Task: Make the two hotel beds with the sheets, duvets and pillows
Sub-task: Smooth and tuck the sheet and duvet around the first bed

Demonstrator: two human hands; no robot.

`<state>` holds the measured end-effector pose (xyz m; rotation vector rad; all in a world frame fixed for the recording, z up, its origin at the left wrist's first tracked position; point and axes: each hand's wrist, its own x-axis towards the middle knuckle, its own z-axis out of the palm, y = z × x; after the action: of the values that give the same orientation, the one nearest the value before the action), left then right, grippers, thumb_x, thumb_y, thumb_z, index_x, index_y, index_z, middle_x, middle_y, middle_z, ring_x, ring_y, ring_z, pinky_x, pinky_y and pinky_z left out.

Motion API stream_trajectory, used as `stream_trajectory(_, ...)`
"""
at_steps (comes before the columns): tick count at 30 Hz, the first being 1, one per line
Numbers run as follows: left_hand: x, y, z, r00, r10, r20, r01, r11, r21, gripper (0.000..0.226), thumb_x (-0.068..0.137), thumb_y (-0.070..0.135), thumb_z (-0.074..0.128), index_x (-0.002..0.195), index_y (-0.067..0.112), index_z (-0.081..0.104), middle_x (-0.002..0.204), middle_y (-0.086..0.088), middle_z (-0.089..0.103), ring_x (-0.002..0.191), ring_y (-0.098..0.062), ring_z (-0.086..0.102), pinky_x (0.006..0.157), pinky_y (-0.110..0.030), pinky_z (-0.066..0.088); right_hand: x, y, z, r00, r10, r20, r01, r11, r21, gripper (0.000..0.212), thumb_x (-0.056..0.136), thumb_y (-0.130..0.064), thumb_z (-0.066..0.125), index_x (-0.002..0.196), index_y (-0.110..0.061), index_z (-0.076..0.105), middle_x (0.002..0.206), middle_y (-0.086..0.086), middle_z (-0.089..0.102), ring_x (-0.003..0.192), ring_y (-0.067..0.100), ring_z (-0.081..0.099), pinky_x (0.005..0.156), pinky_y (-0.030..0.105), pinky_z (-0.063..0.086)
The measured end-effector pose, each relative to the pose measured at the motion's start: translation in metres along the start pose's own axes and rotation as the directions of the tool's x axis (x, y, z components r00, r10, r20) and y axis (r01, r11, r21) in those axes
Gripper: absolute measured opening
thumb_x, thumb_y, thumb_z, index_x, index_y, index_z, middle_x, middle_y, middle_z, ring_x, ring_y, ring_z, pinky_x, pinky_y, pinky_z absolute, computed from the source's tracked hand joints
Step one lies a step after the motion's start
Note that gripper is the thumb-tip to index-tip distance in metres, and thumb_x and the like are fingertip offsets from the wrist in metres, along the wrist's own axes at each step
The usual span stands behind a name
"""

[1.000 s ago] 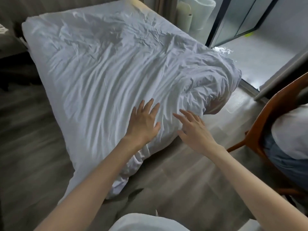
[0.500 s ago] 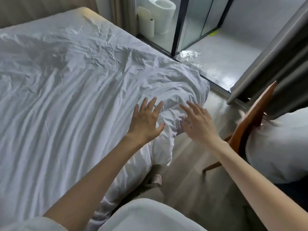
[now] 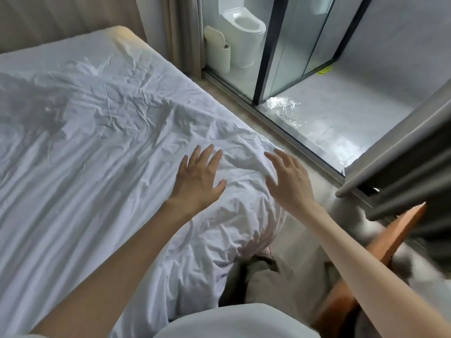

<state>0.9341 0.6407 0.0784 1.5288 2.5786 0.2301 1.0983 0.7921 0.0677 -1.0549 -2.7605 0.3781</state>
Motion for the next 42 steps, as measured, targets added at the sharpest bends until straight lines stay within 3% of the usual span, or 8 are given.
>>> stream_trajectory(5,0.081,0.024,0.001,0.984,-0.176,-0.038,0.176,0.984,-0.002,0.07,0.096,0.046,0.045,0.154,0.021,0.015,0.161,0.0,0.01,0.149,-0.025,0.004,0.119,-0.044,0.011,0.102,0.05,-0.005,0.981,-0.185,0.06,0.184,0.983,0.009,0.056,0.092,-0.023,0.057,0.146,-0.023,0.04,0.154,0.005,0.034,0.14,0.026,0.031,0.112,0.039,0.023)
stream_trajectory(12,0.168,0.053,-0.007,0.937,-0.34,-0.078,0.339,0.941,-0.029,0.069,0.096,0.045,0.046,0.153,0.019,0.018,0.16,-0.003,0.015,0.148,-0.026,0.008,0.117,-0.044,0.014,0.211,0.09,-0.016,0.896,-0.439,0.064,0.439,0.898,0.01,0.056,0.087,-0.021,0.063,0.141,-0.02,0.047,0.149,0.008,0.042,0.135,0.029,0.039,0.109,0.045,0.032)
stream_trajectory(18,0.2,0.048,0.0,0.905,-0.413,-0.099,0.409,0.911,-0.06,0.069,0.094,0.044,0.052,0.152,0.018,0.024,0.158,-0.004,0.022,0.147,-0.029,0.014,0.115,-0.047,0.02,0.26,0.097,0.0,0.86,-0.504,0.08,0.501,0.864,0.058,0.057,0.085,-0.019,0.065,0.14,-0.019,0.048,0.148,0.008,0.043,0.135,0.03,0.04,0.107,0.046,0.034)
stream_trajectory(29,0.242,0.044,0.035,0.831,-0.553,-0.067,0.551,0.833,-0.05,0.07,0.093,0.044,0.054,0.151,0.014,0.028,0.157,-0.007,0.025,0.145,-0.032,0.02,0.114,-0.047,0.026,0.334,0.12,0.029,0.717,-0.677,0.167,0.663,0.736,0.135,0.058,0.086,-0.018,0.064,0.141,-0.02,0.047,0.15,0.009,0.039,0.135,0.03,0.038,0.107,0.048,0.032)
stream_trajectory(34,0.277,0.082,0.076,0.667,-0.743,-0.045,0.734,0.667,-0.13,0.07,0.093,0.043,0.053,0.151,0.014,0.026,0.159,-0.007,0.02,0.146,-0.031,0.016,0.115,-0.048,0.023,0.38,0.157,0.047,0.529,-0.808,0.26,0.795,0.579,0.181,0.059,0.086,-0.017,0.063,0.142,-0.019,0.047,0.15,0.01,0.04,0.136,0.032,0.038,0.108,0.05,0.035)
stream_trajectory(42,0.315,0.202,0.139,0.282,-0.958,0.043,0.916,0.256,-0.308,0.069,0.093,0.039,0.054,0.151,0.012,0.028,0.158,-0.011,0.022,0.146,-0.033,0.019,0.115,-0.047,0.027,0.43,0.217,0.057,0.021,-0.906,0.424,0.934,0.168,0.314,0.057,0.09,-0.022,0.061,0.144,-0.021,0.043,0.152,0.009,0.037,0.137,0.033,0.036,0.108,0.055,0.035)
